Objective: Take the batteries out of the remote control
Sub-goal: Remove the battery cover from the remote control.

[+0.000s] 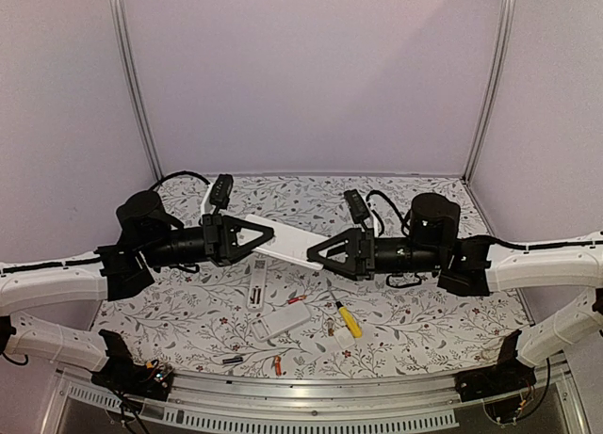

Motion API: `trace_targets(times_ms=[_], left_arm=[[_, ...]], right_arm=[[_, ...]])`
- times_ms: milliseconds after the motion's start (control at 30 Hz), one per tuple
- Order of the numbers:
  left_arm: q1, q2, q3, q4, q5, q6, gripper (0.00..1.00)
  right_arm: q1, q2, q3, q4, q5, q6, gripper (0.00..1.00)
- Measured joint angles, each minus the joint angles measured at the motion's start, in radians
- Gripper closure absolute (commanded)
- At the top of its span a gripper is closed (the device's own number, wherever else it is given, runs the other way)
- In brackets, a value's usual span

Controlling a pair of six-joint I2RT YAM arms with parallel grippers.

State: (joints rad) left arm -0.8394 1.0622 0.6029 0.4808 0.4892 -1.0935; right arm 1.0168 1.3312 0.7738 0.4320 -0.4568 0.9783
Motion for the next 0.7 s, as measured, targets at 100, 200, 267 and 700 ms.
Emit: trace_targets(times_ms=[100,200,267,700], left_arm=[[0.000,0.000,0.000,0.000,0.001,0.000,1.00],[0.000,0.000,0.000,0.000,0.002,0.000,1.00],[0.000,0.000,0.000,-0.002,0.004,0.002,1.00],[0.005,-0.007,-0.008,0.012,0.024,-0.006,1.00]], right_arm=[[0.002,0.006,0.016,0.000,0.010,0.000,0.50],[0.002,0.016,0.027,0.000,0.011,0.000,0.58],[0.002,0.023,0.029,0.002,0.011,-0.001,0.70],[0.009,0.010,0.000,0.080,0.000,0.034,0.83]])
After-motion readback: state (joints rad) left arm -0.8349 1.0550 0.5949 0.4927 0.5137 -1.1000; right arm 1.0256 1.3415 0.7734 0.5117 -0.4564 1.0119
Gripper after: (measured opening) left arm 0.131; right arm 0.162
